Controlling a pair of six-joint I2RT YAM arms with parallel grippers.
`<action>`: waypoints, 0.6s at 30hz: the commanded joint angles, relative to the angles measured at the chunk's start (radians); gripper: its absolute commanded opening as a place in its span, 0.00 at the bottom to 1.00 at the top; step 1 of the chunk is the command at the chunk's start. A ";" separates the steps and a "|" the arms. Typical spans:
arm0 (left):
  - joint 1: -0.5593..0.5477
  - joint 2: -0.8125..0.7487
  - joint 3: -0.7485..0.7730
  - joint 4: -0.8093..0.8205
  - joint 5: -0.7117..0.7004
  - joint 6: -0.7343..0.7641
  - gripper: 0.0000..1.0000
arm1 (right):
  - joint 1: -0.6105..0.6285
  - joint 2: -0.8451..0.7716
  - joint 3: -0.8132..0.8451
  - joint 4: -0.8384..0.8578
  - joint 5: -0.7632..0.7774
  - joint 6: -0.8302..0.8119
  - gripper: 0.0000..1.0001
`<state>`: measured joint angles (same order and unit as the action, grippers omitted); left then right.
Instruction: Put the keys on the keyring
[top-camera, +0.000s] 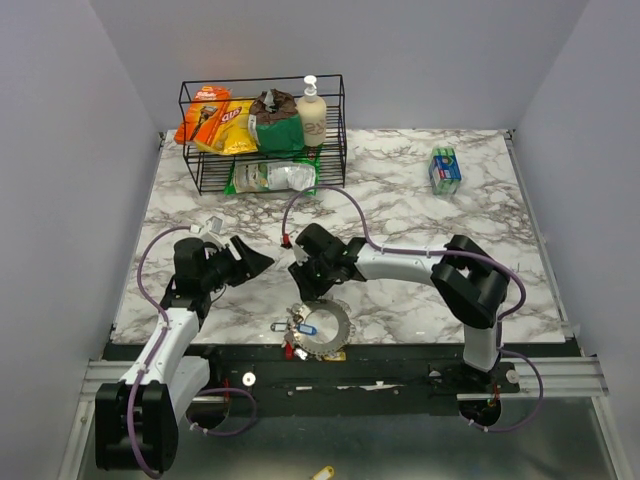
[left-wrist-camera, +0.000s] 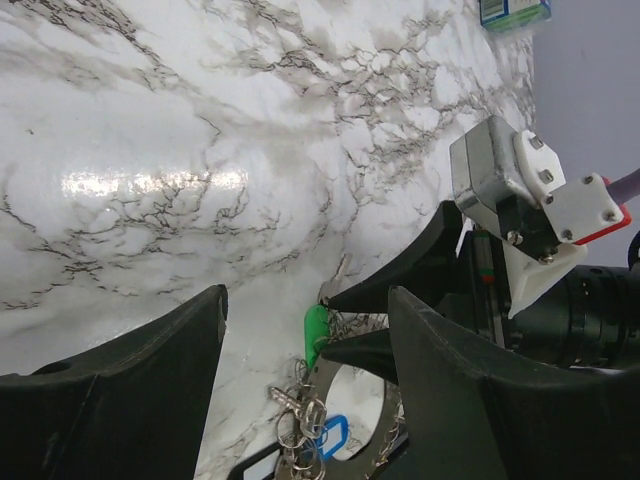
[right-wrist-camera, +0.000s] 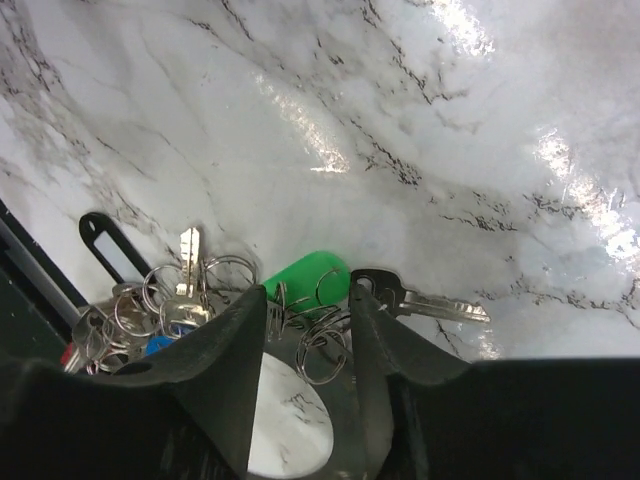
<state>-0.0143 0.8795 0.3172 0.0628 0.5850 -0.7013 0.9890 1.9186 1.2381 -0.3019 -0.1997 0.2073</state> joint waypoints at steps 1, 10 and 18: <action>0.007 -0.001 -0.004 0.049 0.056 -0.007 0.74 | 0.020 0.034 0.037 -0.063 0.097 -0.013 0.36; 0.007 -0.007 -0.007 0.063 0.064 -0.009 0.74 | 0.031 0.033 0.064 -0.091 0.195 -0.032 0.01; 0.007 -0.007 -0.009 0.066 0.062 -0.006 0.74 | 0.030 0.026 0.093 -0.088 0.282 -0.055 0.01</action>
<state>-0.0139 0.8806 0.3153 0.1078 0.6216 -0.7055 1.0203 1.9358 1.2934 -0.3626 -0.0208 0.1898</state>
